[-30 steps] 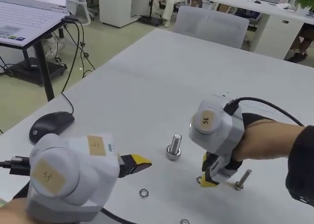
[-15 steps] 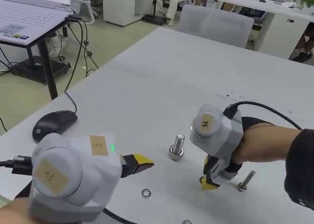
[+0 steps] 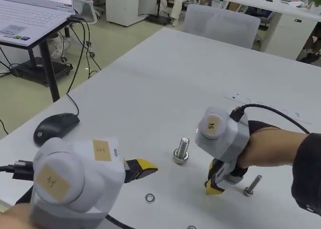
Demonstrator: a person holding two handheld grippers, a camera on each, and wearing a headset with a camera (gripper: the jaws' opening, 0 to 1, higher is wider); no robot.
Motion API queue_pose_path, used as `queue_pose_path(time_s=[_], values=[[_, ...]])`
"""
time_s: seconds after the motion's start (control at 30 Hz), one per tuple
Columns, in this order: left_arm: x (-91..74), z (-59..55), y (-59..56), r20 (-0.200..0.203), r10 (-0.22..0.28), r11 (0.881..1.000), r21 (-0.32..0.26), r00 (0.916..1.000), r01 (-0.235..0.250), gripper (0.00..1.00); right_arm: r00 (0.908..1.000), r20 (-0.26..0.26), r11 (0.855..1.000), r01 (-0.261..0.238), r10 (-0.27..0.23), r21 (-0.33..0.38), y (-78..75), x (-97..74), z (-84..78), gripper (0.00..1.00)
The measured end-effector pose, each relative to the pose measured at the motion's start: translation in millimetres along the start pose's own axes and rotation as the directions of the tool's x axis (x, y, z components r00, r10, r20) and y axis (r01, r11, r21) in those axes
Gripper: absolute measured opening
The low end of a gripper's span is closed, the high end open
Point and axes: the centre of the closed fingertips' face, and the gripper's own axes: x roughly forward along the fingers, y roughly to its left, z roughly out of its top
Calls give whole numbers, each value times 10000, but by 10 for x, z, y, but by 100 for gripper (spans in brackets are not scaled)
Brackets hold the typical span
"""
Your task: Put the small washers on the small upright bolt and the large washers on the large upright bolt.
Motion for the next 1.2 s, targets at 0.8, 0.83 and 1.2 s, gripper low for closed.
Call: queue_pose_path(time_s=[0.8, 0.83, 1.2], values=[[-19, 4, -6, 36, 17, 10000, -43, 10000, -17, 81, 9999, -126, 10000, 71, -70, 70, 50, -4, 15, 13], [-20, 3, -5, 35, 23, 10000, -35, 10000, -23, 81, 9999, -111, 9999, 60, -59, 88, 51, -6, 16, 13], [-22, 0, -4, 34, 11, 10000, -41, 10000, -11, 81, 9999, -3, 9999, 115, -115, 128, 27, -58, -10, 13]])
